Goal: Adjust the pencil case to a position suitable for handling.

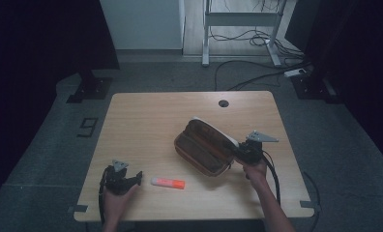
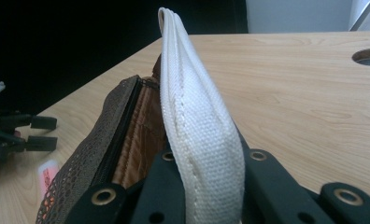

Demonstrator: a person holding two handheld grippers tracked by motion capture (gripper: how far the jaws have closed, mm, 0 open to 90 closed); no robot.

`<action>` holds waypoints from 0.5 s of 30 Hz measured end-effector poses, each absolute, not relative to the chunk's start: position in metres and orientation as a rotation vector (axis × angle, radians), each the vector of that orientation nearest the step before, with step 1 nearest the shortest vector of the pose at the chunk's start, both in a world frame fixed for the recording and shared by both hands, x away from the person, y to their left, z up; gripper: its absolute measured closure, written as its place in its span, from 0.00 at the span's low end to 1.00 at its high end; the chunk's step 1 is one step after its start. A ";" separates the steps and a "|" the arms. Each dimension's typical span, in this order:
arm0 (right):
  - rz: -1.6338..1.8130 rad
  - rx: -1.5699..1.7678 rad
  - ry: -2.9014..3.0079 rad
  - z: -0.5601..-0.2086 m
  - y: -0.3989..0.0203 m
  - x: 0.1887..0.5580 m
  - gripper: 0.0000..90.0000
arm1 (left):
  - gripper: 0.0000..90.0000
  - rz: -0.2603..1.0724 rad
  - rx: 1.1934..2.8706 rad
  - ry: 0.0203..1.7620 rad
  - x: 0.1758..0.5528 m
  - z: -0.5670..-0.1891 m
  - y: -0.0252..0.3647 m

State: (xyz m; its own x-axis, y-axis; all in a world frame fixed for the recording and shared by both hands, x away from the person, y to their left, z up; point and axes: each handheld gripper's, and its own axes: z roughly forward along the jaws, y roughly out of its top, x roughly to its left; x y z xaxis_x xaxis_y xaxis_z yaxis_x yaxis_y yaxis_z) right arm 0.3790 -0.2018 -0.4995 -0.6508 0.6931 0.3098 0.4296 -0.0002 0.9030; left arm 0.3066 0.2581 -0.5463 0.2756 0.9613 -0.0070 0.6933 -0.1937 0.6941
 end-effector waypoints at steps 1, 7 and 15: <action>1.705 1.173 2.052 -0.500 -0.201 0.379 0.92 | 0.22 0.591 1.963 1.484 0.307 -0.546 0.258; 1.687 1.161 2.099 -0.507 -0.194 0.383 0.92 | 0.22 0.591 1.963 1.484 0.307 -0.546 0.258; 1.644 1.161 2.144 -0.515 -0.190 0.389 0.91 | 0.22 0.591 1.963 1.484 0.307 -0.546 0.258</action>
